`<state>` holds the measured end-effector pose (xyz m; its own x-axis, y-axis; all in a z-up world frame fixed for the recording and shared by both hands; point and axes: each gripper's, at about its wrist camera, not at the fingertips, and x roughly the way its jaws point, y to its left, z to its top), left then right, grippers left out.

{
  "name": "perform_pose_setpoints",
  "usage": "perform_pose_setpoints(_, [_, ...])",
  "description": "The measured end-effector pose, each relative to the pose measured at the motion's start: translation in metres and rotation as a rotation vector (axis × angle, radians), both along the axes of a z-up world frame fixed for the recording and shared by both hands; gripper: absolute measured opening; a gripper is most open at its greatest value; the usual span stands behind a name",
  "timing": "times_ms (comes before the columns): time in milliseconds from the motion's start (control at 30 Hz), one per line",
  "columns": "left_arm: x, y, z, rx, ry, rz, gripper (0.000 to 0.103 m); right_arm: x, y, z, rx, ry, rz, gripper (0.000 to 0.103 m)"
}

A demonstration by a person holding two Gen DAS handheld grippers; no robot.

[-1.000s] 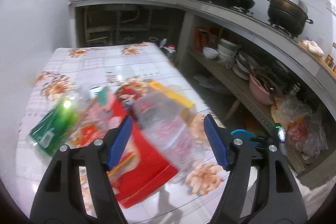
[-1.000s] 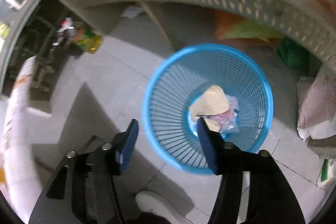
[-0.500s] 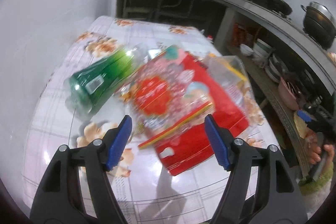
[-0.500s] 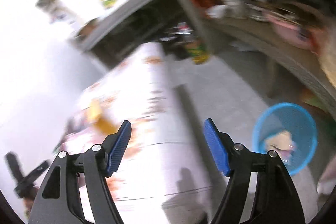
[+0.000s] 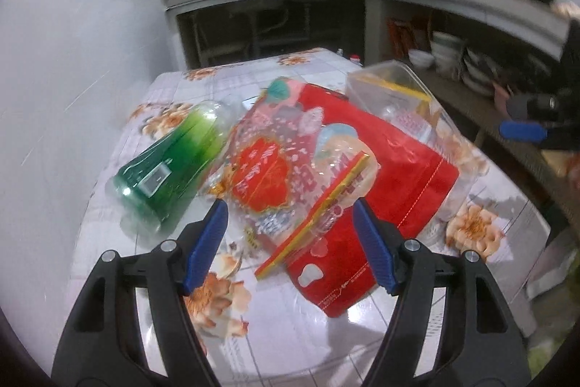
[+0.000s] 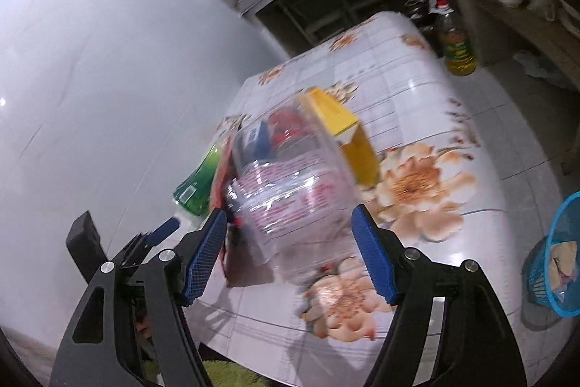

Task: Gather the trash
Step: 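Move both tools back over the remaining trash on the table, then grasp the clear bag of shrimp crackers with the left tool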

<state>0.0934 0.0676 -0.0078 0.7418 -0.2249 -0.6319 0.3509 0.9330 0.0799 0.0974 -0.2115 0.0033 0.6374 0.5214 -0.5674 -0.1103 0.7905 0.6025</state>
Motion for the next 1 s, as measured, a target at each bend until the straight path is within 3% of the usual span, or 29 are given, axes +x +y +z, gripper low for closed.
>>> perform_pose_setpoints(133, [0.009, -0.006, -0.008, -0.003, 0.024, -0.039, 0.064, 0.005, 0.014, -0.004, 0.024, 0.020, 0.021, 0.070])
perform_pose_setpoints(233, [0.016, -0.008, -0.014, 0.001, 0.036, -0.053, 0.056, 0.004, 0.018, -0.005, 0.026, 0.036, 0.032, 0.070])
perform_pose_setpoints(333, [0.022, -0.009, -0.017, -0.001, 0.045, -0.069, 0.047, 0.006, 0.022, -0.007, 0.028, 0.047, 0.042, 0.070])
perform_pose_setpoints(500, [0.025, -0.015, -0.022, 0.026, 0.042, -0.090, 0.022, 0.005, 0.024, -0.008, 0.025, 0.051, 0.047, 0.070])
perform_pose_setpoints(733, [0.018, -0.018, -0.019, 0.026, 0.017, -0.099, 0.014, 0.006, 0.025, -0.008, 0.031, 0.051, 0.046, 0.070])
perform_pose_setpoints(767, [0.015, -0.017, -0.017, 0.025, 0.012, -0.099, 0.000, 0.007, 0.025, -0.008, 0.029, 0.049, 0.046, 0.070])
perform_pose_setpoints(1000, [-0.012, -0.008, -0.003, 0.014, -0.004, -0.101, 0.000, 0.002, 0.025, -0.006, 0.027, 0.042, 0.034, 0.070])
